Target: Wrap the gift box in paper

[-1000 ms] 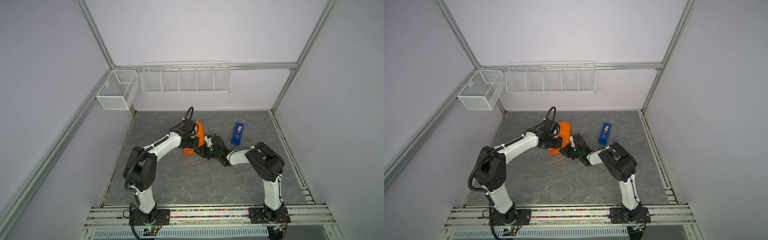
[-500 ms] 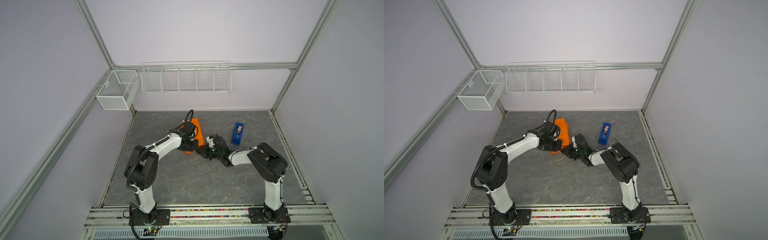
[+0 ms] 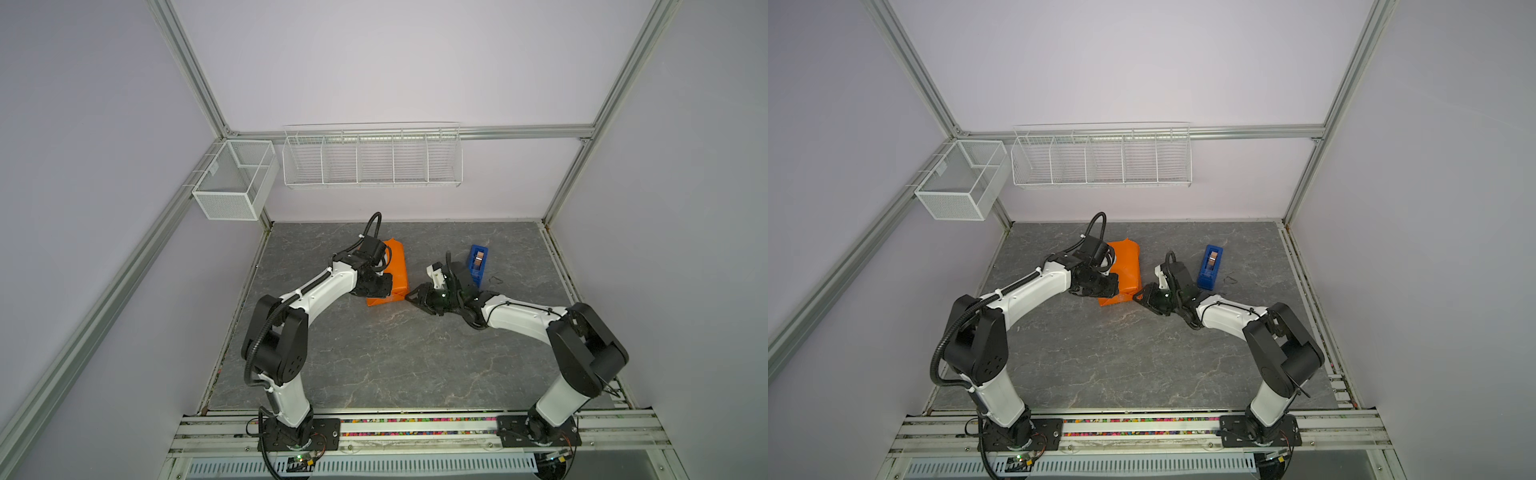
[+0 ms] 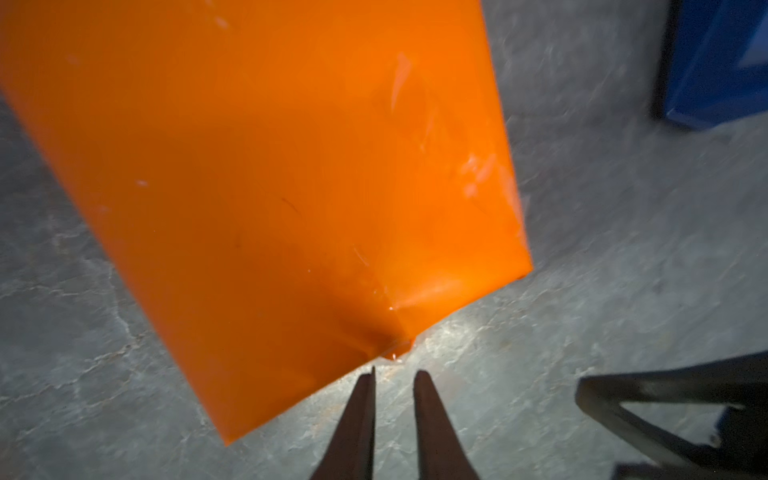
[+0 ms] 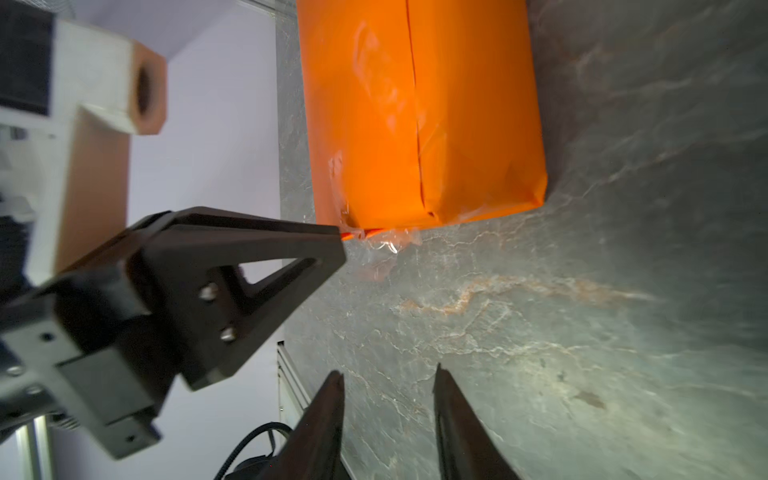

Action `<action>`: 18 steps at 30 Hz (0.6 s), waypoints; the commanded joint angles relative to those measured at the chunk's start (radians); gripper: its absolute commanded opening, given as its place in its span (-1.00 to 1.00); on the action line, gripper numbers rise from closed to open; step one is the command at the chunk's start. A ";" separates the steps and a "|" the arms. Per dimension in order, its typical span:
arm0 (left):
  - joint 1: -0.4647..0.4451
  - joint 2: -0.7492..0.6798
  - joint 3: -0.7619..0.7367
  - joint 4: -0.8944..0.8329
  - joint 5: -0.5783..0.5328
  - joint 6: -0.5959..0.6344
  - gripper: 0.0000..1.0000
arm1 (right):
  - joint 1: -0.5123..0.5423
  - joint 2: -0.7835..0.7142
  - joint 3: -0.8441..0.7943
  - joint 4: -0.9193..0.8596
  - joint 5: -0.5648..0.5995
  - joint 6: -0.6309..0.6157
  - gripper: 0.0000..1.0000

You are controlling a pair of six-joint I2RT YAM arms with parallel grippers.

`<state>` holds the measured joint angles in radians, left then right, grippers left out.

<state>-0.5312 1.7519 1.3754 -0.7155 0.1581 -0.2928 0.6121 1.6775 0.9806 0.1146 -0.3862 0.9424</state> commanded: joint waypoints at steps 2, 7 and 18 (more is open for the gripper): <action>0.054 -0.077 0.036 -0.011 -0.024 -0.003 -0.26 | -0.058 0.033 0.177 -0.336 0.045 -0.272 -0.01; 0.123 -0.040 0.044 -0.023 -0.067 0.025 0.10 | -0.117 0.218 0.383 -0.434 -0.069 -0.385 0.18; 0.266 0.120 0.118 0.036 0.079 0.037 0.31 | -0.119 0.467 0.643 -0.469 -0.240 -0.430 0.08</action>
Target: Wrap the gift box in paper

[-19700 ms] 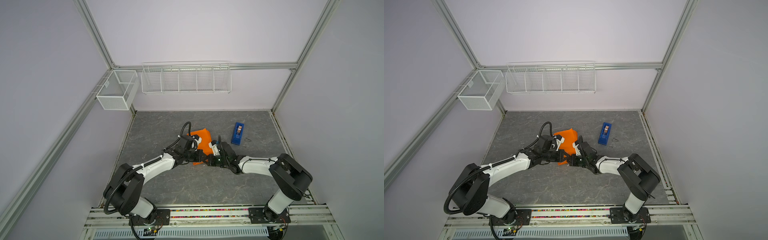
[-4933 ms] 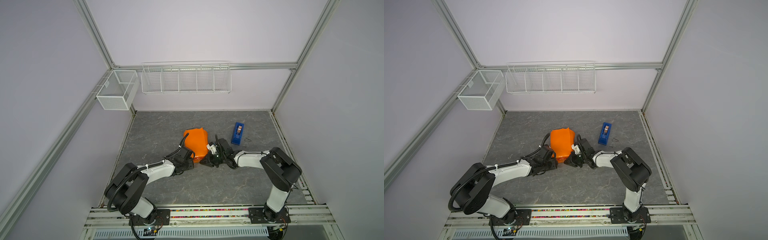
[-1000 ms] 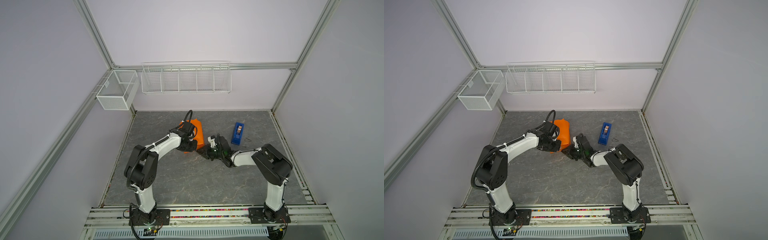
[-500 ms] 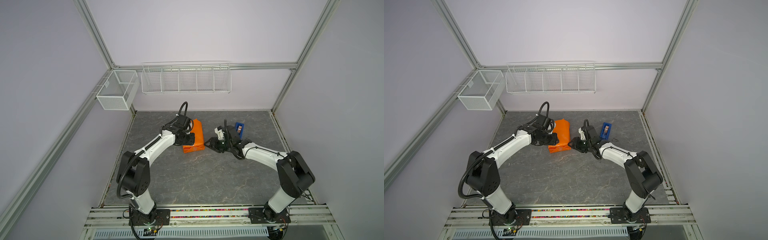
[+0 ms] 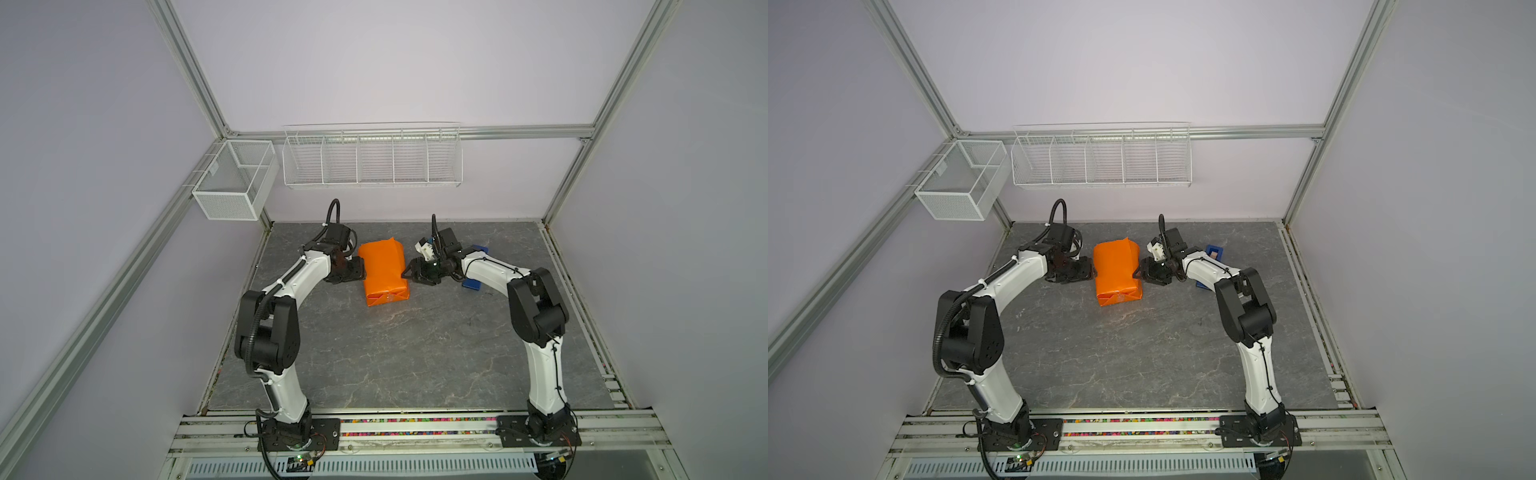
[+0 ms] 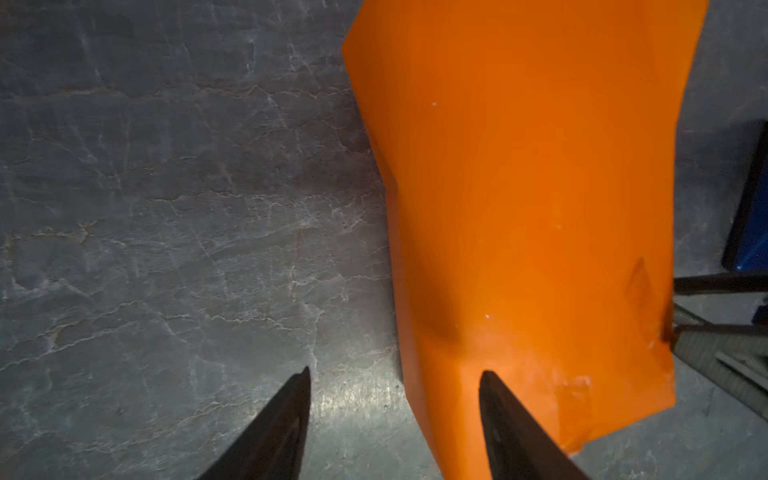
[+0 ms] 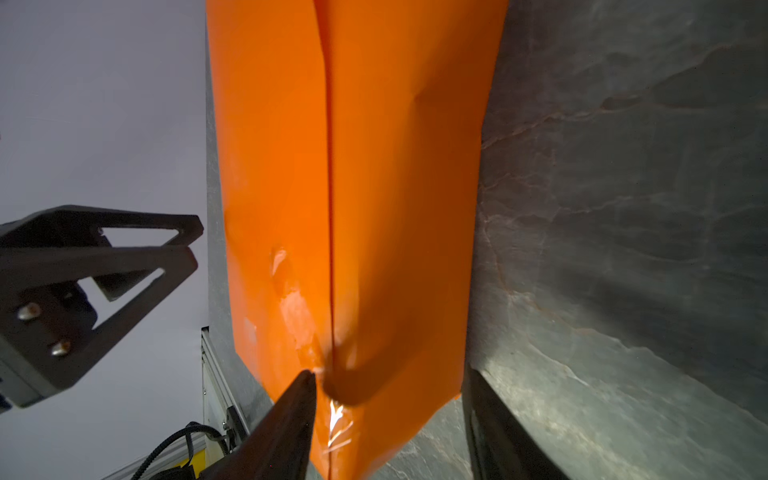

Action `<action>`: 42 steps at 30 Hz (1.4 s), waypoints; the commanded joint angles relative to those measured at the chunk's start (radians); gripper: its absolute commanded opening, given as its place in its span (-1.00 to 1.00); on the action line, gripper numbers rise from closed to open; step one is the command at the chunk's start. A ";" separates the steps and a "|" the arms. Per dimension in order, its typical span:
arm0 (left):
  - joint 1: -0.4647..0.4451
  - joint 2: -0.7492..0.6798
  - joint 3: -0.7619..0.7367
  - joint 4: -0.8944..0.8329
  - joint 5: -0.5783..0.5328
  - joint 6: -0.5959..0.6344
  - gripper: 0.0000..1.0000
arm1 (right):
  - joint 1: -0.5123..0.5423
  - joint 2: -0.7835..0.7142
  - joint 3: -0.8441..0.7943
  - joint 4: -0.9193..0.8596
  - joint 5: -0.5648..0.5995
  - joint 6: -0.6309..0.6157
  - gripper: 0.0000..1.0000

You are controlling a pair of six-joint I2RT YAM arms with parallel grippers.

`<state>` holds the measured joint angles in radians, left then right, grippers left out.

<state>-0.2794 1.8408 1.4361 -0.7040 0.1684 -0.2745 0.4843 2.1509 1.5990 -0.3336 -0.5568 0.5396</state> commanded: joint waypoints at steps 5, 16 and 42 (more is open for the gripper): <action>0.028 0.109 0.124 0.027 0.124 0.032 0.32 | 0.069 -0.028 -0.039 0.028 -0.083 0.024 -0.11; 0.028 0.221 0.235 -0.057 0.294 0.130 0.32 | 0.316 -0.173 -0.222 0.205 0.014 0.222 0.00; -0.274 -0.059 0.098 0.012 0.399 0.094 0.44 | -0.084 -0.680 -0.758 0.100 -0.193 0.169 0.41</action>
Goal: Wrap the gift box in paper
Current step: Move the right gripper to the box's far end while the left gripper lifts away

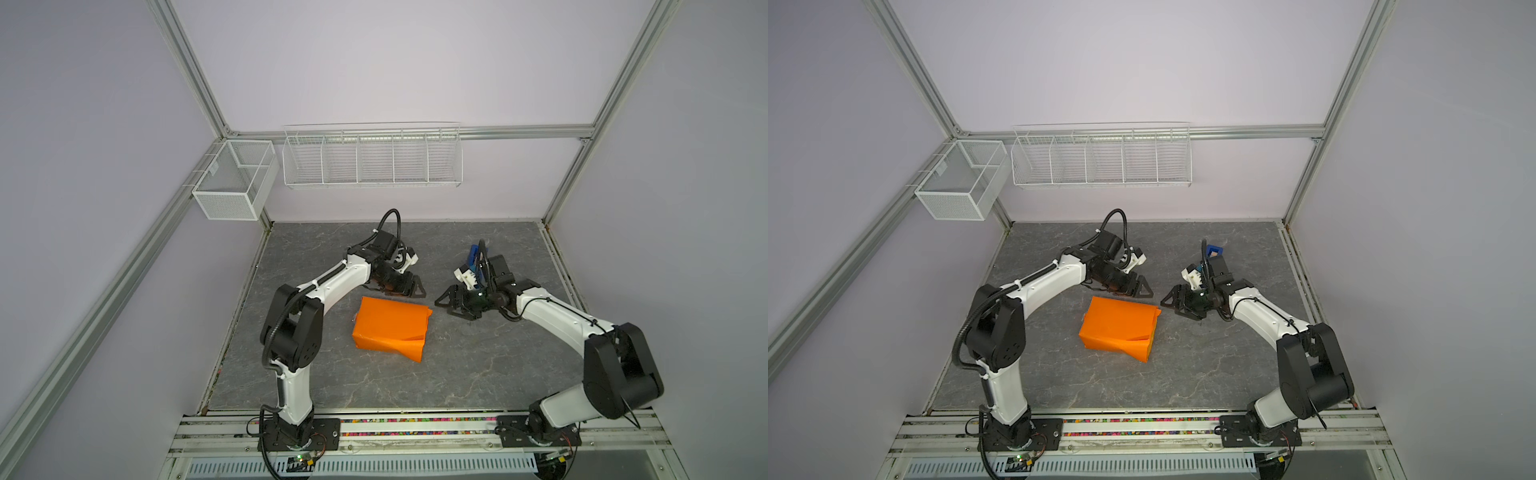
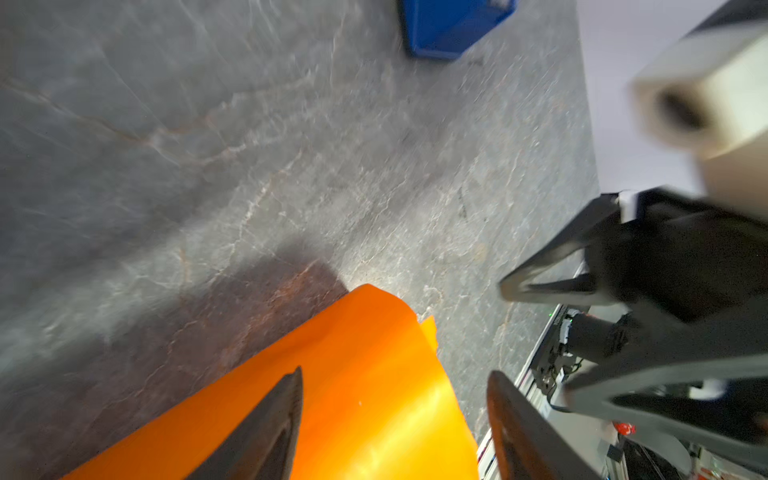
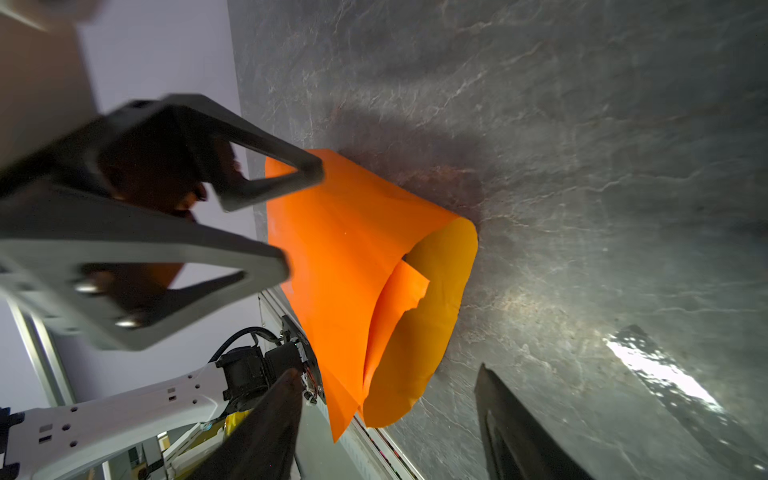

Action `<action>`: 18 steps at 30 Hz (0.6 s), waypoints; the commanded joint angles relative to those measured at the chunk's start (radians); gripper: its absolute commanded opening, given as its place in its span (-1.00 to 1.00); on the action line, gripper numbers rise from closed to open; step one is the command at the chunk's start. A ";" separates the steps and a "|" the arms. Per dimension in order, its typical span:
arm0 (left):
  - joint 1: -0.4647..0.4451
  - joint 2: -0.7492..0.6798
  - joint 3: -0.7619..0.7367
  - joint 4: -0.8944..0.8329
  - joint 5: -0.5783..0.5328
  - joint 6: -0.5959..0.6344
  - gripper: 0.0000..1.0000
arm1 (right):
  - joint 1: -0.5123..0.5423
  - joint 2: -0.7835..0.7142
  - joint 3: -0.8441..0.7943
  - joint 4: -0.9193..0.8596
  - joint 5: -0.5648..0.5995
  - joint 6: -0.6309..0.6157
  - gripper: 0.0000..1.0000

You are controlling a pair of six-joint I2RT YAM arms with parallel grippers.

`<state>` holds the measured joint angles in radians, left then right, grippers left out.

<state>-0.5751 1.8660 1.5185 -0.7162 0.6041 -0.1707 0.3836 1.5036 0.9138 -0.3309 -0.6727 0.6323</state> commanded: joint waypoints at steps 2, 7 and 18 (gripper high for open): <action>0.033 -0.118 0.017 0.032 -0.053 -0.016 0.45 | 0.032 -0.047 -0.112 0.148 -0.077 0.124 0.45; 0.063 -0.173 -0.020 0.059 -0.079 -0.024 0.45 | 0.108 -0.012 -0.192 0.389 -0.070 0.268 0.52; 0.106 -0.258 -0.147 0.091 -0.121 -0.042 0.45 | 0.205 0.210 -0.263 0.969 -0.063 0.594 -0.10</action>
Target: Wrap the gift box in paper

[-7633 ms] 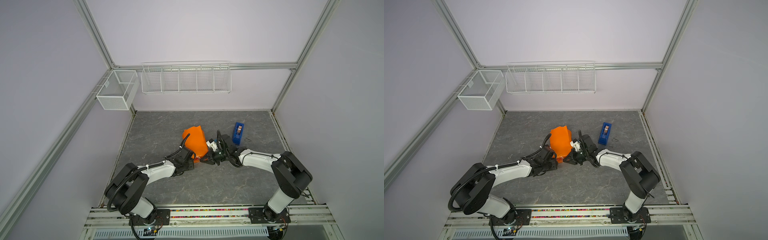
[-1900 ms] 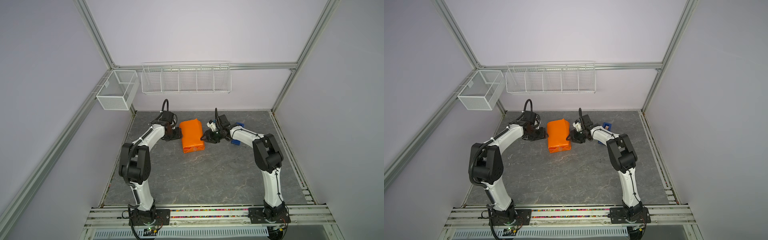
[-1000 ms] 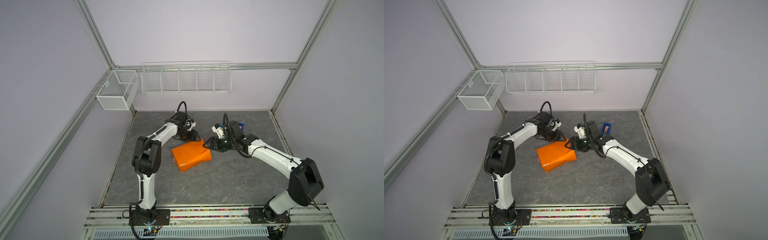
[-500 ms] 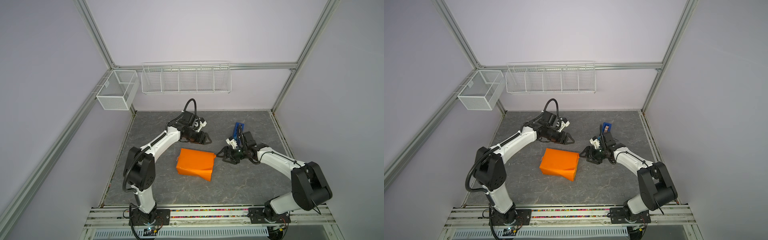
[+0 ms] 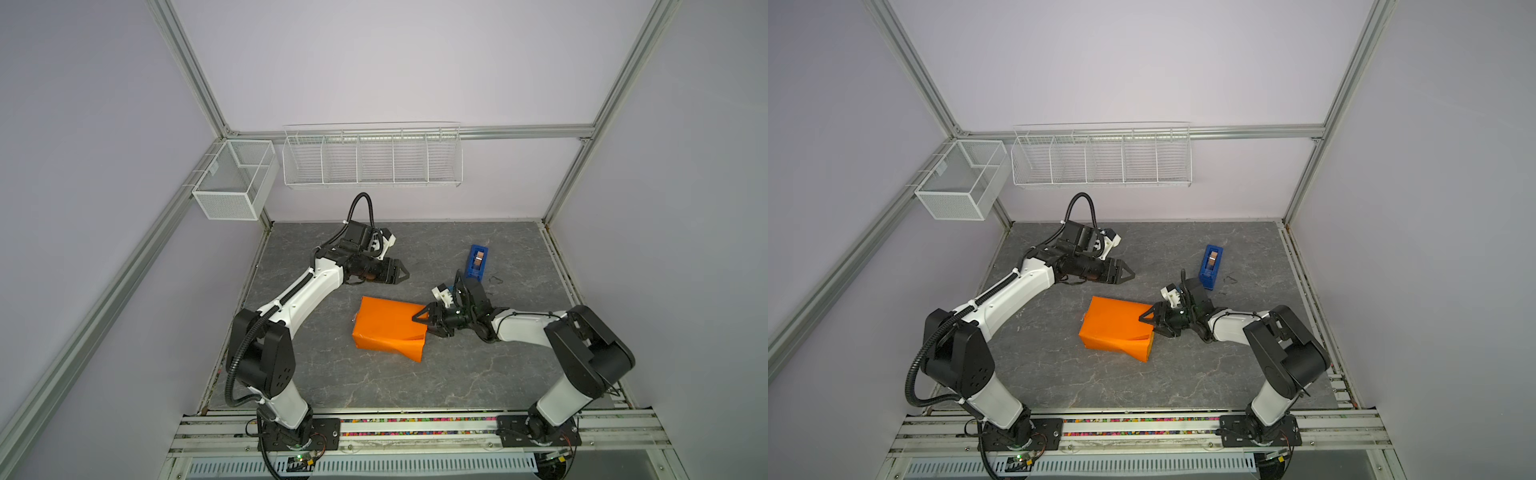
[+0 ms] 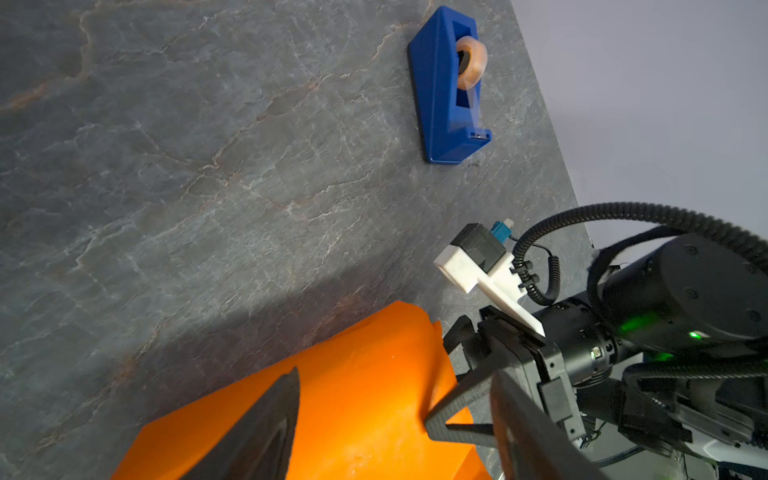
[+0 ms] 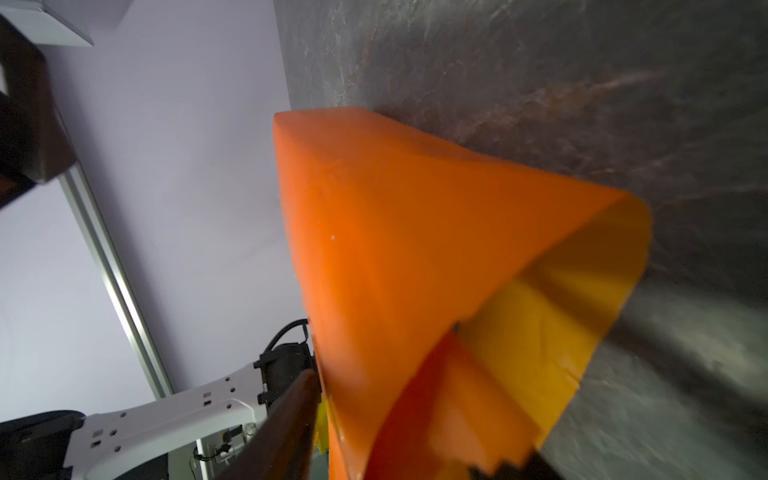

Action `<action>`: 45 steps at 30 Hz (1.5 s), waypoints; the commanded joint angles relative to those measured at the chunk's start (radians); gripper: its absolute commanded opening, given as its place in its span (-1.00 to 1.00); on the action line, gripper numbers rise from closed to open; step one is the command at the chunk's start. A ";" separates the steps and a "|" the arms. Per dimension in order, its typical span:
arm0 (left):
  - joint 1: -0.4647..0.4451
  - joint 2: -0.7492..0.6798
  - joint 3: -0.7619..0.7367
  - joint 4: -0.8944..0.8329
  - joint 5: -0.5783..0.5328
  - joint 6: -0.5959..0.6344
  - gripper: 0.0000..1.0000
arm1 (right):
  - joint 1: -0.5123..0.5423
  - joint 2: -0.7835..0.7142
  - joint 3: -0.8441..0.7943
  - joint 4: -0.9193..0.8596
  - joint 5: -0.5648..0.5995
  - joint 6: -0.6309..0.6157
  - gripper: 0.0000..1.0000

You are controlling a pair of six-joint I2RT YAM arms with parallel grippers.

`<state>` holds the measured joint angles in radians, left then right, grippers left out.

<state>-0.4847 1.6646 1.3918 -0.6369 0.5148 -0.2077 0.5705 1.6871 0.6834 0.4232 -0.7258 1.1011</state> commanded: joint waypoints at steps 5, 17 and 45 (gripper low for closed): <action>0.065 -0.130 -0.094 0.055 -0.046 -0.028 0.45 | 0.024 0.005 -0.059 0.236 0.005 0.143 -0.70; 0.129 -0.219 -0.150 0.081 -0.076 -0.025 0.45 | -0.026 -0.309 0.316 -0.908 0.119 -0.450 -0.86; -0.029 -0.190 -0.603 0.355 0.024 -0.308 -0.52 | 0.086 -0.080 0.846 -1.561 0.292 -0.774 -0.86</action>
<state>-0.5045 1.4757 0.8188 -0.3599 0.5285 -0.4614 0.6209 1.5829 1.4979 -1.1362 -0.4397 0.3168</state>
